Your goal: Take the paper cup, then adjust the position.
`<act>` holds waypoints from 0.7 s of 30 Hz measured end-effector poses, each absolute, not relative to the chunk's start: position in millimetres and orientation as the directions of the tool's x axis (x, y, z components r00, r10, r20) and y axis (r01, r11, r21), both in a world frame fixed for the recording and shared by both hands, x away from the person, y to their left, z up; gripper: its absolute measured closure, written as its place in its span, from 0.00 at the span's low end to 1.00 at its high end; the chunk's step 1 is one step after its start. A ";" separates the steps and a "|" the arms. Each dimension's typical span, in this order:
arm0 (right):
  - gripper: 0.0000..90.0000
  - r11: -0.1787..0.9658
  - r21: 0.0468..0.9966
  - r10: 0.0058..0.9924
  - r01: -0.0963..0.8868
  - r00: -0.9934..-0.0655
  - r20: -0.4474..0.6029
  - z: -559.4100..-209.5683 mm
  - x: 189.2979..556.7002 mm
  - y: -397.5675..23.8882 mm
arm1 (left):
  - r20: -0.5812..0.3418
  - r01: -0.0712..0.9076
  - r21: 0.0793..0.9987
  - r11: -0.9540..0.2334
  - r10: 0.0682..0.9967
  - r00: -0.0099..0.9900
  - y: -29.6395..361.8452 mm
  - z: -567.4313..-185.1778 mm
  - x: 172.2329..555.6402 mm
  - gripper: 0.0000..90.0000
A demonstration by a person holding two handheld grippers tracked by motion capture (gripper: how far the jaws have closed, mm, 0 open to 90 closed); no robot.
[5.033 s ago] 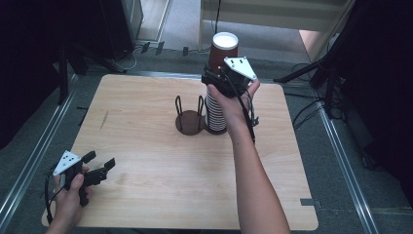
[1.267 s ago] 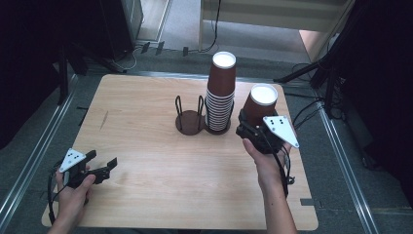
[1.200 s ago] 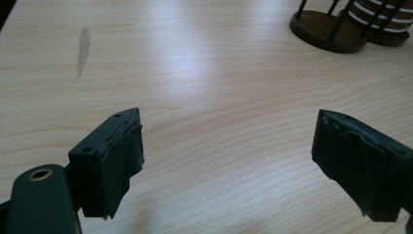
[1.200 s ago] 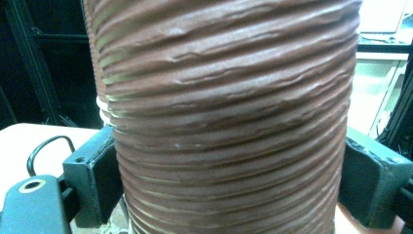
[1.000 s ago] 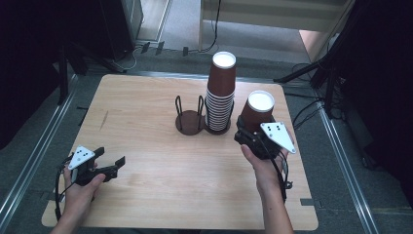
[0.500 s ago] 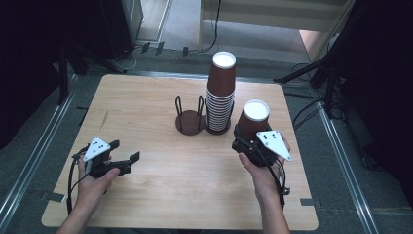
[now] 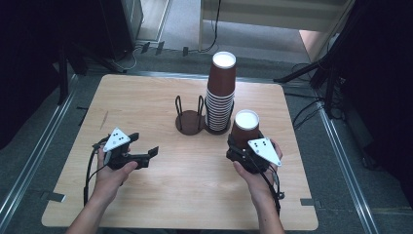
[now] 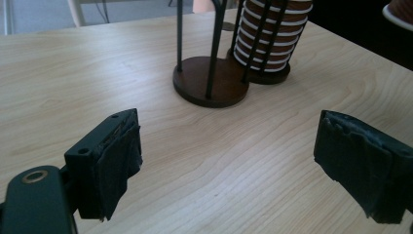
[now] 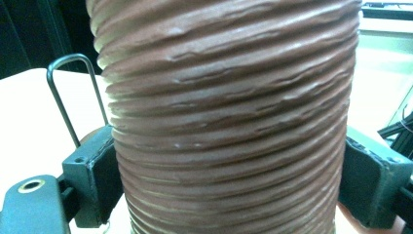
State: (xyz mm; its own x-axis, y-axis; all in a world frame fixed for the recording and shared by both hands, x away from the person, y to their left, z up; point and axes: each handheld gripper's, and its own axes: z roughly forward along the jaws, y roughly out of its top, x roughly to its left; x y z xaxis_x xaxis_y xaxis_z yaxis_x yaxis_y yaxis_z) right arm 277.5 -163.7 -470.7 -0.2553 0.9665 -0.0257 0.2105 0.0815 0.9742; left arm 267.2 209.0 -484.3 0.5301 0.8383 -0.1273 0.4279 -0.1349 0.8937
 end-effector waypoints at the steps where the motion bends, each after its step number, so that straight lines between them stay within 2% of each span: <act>1: 0.13 0.081 0.974 0.967 0.210 -0.255 -0.026 -470.7 277.5 -163.7 | -0.123 0.427 0.893 -0.142 0.835 0.536 206.9 -482.3 267.8 0.12; 6: 0.13 0.099 0.969 0.963 0.228 -0.268 -0.035 -478.7 278.5 -157.7 | -0.134 0.421 0.895 -0.146 0.812 0.568 202.9 -476.8 268.6 0.11; 11: 0.12 0.121 0.964 0.952 0.237 -0.304 -0.045 -484.0 274.2 -148.1 | -0.105 0.419 0.885 -0.200 0.792 0.601 197.5 -477.8 262.8 0.12; 21: 0.12 0.152 0.961 0.946 0.230 -0.314 -0.075 -488.9 270.6 -138.6 | -0.111 0.422 0.880 -0.219 0.768 0.631 187.0 -476.0 260.5 0.14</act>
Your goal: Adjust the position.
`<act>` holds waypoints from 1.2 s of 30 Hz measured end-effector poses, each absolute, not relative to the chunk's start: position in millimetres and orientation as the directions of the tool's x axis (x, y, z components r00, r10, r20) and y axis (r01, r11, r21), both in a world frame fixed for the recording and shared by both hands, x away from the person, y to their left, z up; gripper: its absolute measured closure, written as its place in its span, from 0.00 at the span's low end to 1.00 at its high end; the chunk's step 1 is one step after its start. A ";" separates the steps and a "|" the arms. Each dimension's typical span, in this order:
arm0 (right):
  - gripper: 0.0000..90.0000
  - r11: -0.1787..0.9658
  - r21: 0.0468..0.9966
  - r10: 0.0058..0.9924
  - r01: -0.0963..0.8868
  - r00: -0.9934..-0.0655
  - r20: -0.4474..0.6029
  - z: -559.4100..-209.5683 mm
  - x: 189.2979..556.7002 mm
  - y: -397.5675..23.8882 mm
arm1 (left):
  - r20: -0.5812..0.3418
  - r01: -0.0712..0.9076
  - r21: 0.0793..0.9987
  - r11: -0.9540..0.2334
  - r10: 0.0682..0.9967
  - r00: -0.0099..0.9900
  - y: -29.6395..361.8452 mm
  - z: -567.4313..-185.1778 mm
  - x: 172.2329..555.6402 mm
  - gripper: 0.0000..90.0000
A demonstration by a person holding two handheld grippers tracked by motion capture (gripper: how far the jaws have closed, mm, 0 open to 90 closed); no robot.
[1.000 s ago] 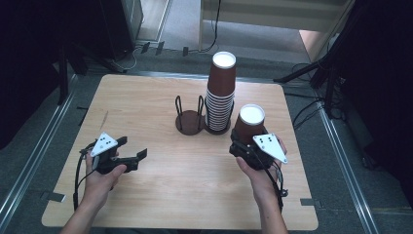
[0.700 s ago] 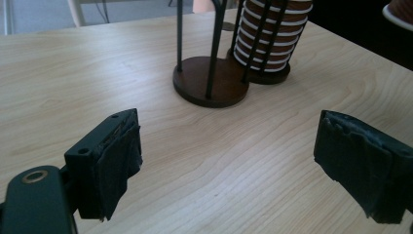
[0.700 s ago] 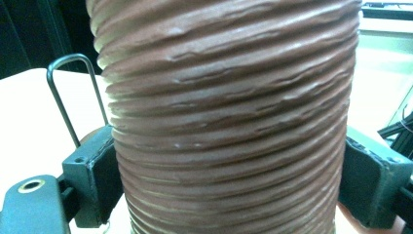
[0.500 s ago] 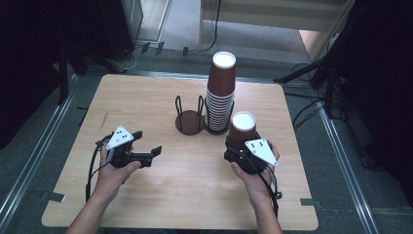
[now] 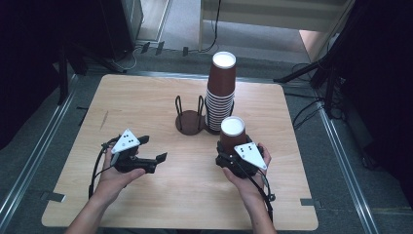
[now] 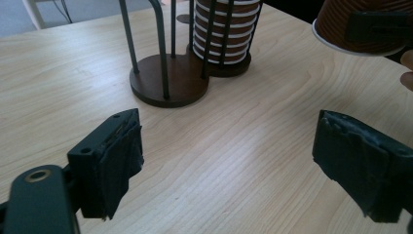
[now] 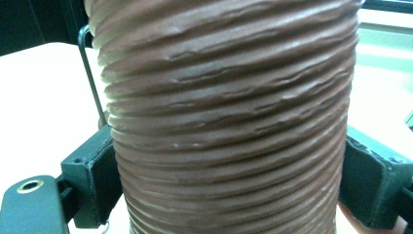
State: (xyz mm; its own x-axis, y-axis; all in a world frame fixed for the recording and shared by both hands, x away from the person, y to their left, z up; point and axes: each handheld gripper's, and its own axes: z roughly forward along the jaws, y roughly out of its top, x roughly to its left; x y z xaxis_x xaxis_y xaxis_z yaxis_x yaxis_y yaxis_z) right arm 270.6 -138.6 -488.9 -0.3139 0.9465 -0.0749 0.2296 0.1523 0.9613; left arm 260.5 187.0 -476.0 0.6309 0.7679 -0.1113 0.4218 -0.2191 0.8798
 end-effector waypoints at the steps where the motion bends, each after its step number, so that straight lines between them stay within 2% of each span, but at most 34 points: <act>1: 0.12 0.163 0.960 0.944 0.226 -0.318 -0.085 -489.9 270.4 -136.8 | -0.111 0.423 0.879 -0.222 0.765 0.634 185.3 -476.0 260.4 0.14; 6: 0.13 0.220 0.953 0.926 0.208 -0.350 -0.137 -494.2 266.6 -124.1 | -0.111 0.420 0.874 -0.244 0.741 0.662 176.7 -475.7 259.2 0.15; 12: 0.14 0.278 0.942 0.900 0.189 -0.394 -0.186 -499.1 259.1 -105.4 | -0.124 0.411 0.877 -0.249 0.709 0.694 167.9 -473.9 255.8 0.08; 21: 0.14 0.365 0.919 0.855 0.145 -0.444 -0.270 -508.9 250.1 -85.5 | -0.147 0.406 0.880 -0.247 0.671 0.727 164.6 -467.7 252.3 0.06; 24: 0.14 0.388 0.914 0.837 0.119 -0.461 -0.295 -512.0 246.3 -79.6 | -0.162 0.406 0.881 -0.242 0.652 0.741 163.7 -466.4 251.4 0.06; 36: 0.14 0.469 0.882 0.760 0.046 -0.530 -0.376 -521.0 234.9 -63.1 | -0.119 0.359 0.881 -0.307 0.591 0.798 156.1 -462.6 244.9 0.09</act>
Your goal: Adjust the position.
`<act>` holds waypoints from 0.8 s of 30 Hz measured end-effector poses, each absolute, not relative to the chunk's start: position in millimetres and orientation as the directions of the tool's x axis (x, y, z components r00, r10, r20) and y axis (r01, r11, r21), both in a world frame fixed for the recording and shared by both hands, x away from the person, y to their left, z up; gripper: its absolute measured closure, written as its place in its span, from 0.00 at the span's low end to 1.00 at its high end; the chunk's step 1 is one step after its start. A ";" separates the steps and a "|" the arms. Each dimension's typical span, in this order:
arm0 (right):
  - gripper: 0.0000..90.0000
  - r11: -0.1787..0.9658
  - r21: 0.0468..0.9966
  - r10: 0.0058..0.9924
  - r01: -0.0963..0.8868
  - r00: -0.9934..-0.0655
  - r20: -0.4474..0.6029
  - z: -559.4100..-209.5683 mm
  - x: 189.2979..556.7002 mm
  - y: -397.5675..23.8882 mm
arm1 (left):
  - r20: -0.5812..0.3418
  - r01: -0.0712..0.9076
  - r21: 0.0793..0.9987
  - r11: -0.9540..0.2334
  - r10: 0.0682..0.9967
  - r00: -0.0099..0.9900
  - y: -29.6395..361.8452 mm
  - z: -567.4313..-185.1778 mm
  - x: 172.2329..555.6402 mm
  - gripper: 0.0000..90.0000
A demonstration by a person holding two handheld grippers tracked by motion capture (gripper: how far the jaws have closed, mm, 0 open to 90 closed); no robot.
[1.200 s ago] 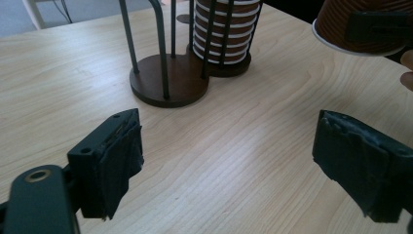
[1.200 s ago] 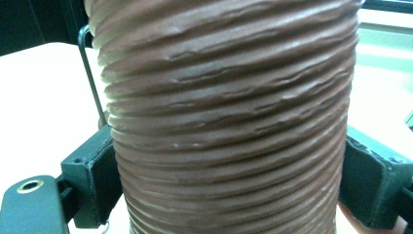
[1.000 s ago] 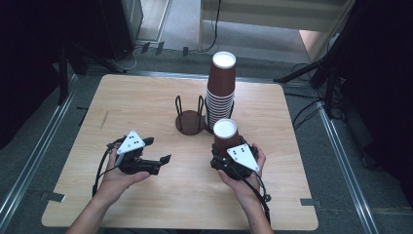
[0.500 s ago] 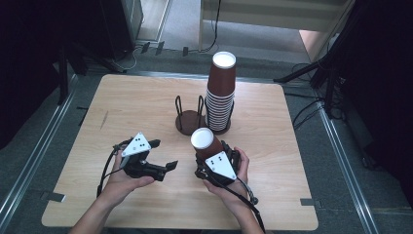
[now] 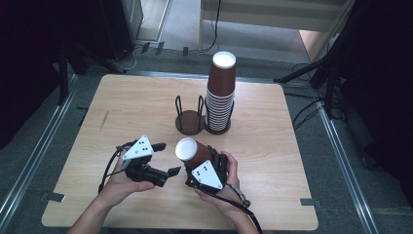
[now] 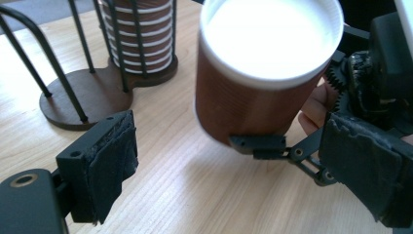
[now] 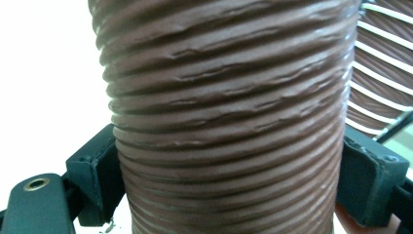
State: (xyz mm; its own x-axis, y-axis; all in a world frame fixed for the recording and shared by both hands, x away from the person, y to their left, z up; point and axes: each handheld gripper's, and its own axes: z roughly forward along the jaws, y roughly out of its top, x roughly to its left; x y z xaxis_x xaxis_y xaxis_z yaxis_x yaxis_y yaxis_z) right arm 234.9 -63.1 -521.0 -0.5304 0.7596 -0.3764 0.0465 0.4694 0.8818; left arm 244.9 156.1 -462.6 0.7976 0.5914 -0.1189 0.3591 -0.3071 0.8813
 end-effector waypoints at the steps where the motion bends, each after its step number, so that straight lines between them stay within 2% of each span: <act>1: 0.14 0.483 0.875 0.746 0.033 -0.539 -0.392 -522.7 233.6 -60.4 | -0.120 0.357 0.881 -0.312 0.582 0.804 154.8 -462.1 244.1 0.09; 7: 0.14 0.501 0.865 0.714 0.005 -0.568 -0.410 -526.0 229.2 -55.1 | -0.118 0.356 0.879 -0.317 0.578 0.808 152.5 -462.2 242.8 0.14; 18: 0.14 0.536 0.843 0.653 -0.049 -0.609 -0.450 -531.2 221.2 -45.7 | -0.129 0.362 0.869 -0.337 0.553 0.823 150.1 -462.9 241.8 0.16; 24: 0.14 0.549 0.832 0.629 -0.078 -0.617 -0.473 -532.6 218.5 -43.4 | -0.119 0.368 0.843 -0.393 0.531 0.839 144.6 -465.0 239.8 0.15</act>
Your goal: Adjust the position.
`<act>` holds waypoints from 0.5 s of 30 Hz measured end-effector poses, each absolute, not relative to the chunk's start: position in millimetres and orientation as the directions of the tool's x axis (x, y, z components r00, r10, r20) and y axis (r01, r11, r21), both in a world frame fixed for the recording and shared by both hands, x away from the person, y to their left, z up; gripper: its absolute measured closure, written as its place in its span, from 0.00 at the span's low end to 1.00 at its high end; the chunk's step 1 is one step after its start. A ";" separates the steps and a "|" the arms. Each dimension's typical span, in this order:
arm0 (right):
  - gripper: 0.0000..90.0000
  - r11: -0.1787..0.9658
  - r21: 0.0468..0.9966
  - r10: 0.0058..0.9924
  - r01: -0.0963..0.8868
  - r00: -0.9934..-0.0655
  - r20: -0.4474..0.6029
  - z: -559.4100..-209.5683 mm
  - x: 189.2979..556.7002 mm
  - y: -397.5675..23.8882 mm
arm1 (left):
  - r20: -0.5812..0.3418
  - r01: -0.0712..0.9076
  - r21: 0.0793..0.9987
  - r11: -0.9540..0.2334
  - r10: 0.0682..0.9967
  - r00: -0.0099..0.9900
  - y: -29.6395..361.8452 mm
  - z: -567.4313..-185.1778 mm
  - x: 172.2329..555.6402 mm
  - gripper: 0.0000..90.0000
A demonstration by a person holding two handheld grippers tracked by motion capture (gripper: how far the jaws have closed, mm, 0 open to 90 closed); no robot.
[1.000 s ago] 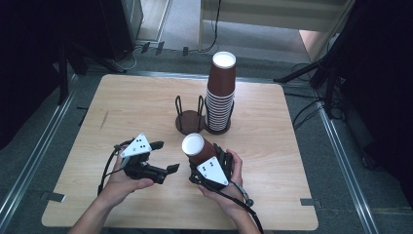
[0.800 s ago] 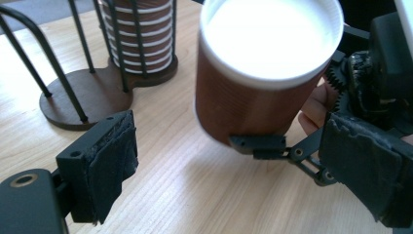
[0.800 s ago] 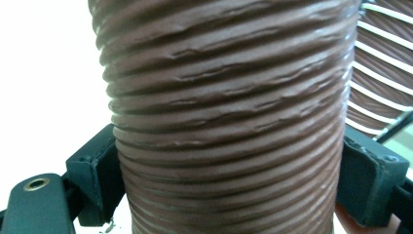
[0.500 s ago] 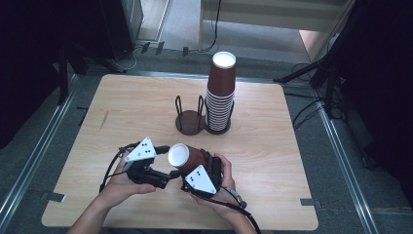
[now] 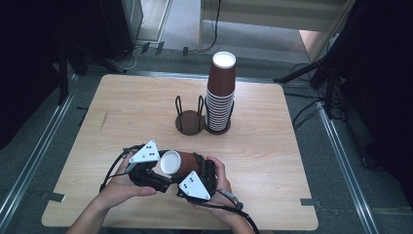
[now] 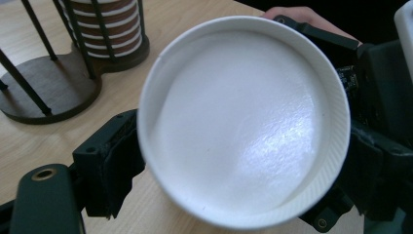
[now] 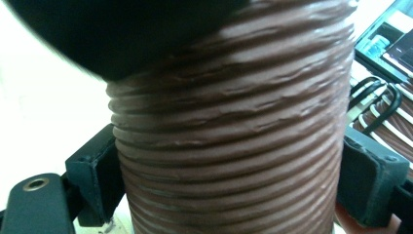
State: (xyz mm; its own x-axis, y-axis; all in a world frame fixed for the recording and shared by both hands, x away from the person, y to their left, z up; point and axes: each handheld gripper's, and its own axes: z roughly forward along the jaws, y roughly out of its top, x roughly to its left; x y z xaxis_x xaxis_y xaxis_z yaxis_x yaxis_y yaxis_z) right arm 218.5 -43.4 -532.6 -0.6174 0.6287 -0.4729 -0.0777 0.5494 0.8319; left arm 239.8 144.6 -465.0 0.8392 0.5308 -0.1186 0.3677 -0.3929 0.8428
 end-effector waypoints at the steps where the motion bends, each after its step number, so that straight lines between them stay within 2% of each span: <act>1: 0.14 0.558 0.826 0.618 -0.086 -0.621 -0.482 -534.2 217.9 -42.5 | -0.120 0.370 0.842 -0.392 0.533 0.837 144.1 -465.3 239.8 0.16; 6: 0.13 0.573 0.812 0.586 -0.112 -0.636 -0.501 -536.4 215.7 -40.9 | -0.145 0.388 0.837 -0.385 0.529 0.836 146.5 -464.7 241.5 0.20; 15: 0.10 0.558 0.825 0.584 -0.087 -0.665 -0.465 -538.9 214.1 -39.7 | -0.169 0.402 0.826 -0.396 0.507 0.845 148.7 -467.2 243.8 0.23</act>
